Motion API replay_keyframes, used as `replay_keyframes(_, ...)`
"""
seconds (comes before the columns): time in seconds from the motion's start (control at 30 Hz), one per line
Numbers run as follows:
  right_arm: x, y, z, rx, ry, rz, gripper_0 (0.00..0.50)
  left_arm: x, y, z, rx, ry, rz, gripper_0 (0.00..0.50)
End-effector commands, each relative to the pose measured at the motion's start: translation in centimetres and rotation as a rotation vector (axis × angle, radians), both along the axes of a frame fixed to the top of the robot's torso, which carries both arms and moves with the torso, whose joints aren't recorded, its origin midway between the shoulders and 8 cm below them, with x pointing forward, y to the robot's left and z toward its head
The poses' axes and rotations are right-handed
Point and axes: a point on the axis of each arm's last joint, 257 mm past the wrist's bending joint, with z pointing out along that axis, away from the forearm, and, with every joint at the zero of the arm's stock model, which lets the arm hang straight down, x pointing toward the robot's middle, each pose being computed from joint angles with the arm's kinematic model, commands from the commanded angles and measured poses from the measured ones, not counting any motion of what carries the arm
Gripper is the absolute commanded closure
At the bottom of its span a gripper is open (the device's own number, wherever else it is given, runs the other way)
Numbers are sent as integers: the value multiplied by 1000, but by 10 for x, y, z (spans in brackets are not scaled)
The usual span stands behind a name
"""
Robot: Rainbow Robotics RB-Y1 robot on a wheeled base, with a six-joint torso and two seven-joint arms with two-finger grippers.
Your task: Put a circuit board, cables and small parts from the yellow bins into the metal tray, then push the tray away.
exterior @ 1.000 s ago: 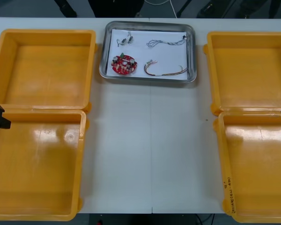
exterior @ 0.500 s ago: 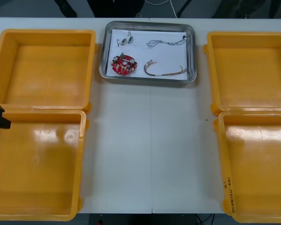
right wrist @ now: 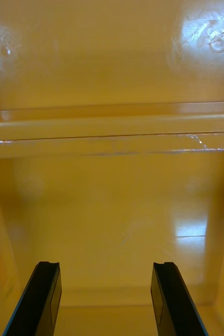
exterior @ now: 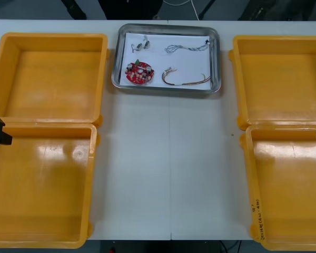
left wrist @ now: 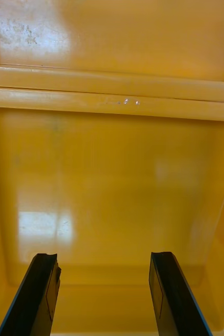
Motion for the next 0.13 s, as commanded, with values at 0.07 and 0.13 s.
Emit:
replay_keyframes(0.07, -3, -20, 14, -26, -16, -48, 0, -3, 19, 15, 88, -27, -46, 0)
replay_keyframes(0.13, -3, -20, 14, -26, -16, -48, 0, -3, 19, 15, 88, -27, -46, 0)
